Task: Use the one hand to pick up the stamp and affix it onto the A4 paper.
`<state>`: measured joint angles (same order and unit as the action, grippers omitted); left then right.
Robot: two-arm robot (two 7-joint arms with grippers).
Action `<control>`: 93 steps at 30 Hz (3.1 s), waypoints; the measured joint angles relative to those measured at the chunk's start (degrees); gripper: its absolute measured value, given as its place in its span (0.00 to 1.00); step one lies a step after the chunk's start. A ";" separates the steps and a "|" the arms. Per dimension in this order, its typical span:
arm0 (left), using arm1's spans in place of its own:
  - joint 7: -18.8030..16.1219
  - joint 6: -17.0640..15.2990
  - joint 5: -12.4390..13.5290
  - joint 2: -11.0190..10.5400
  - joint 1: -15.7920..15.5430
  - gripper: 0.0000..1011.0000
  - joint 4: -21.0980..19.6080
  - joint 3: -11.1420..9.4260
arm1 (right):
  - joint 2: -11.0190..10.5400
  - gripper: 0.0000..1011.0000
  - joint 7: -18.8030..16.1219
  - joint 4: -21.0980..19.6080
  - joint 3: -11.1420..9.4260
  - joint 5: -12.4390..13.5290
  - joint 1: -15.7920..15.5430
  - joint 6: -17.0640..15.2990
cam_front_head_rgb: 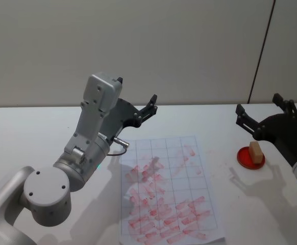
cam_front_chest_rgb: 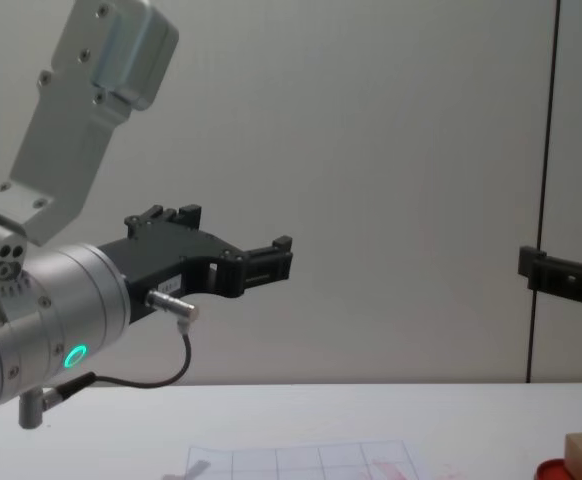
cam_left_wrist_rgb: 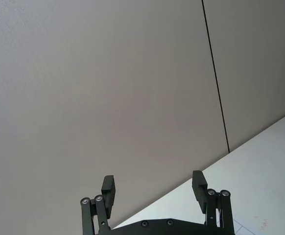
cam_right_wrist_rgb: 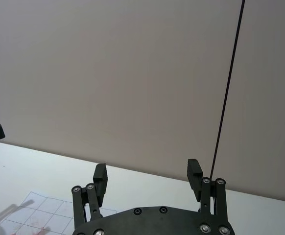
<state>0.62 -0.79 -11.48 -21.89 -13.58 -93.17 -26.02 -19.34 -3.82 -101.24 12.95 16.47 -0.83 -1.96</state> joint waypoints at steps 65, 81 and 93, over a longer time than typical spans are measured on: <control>0.00 0.00 0.00 0.00 0.00 0.99 0.00 0.00 | 0.17 0.99 5.74 0.33 -0.87 -1.25 -0.30 -4.50; 0.00 0.00 0.00 0.00 0.00 0.99 0.00 0.00 | 2.10 0.99 12.57 6.52 -1.17 -3.75 1.61 -12.47; 0.00 0.00 0.00 0.00 0.00 0.99 0.00 0.00 | 4.26 0.99 13.63 10.31 -0.04 -6.26 2.98 -14.44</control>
<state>0.63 -0.79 -11.48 -21.89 -13.59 -93.18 -26.02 -15.07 9.81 -90.94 12.91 10.21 2.15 -16.39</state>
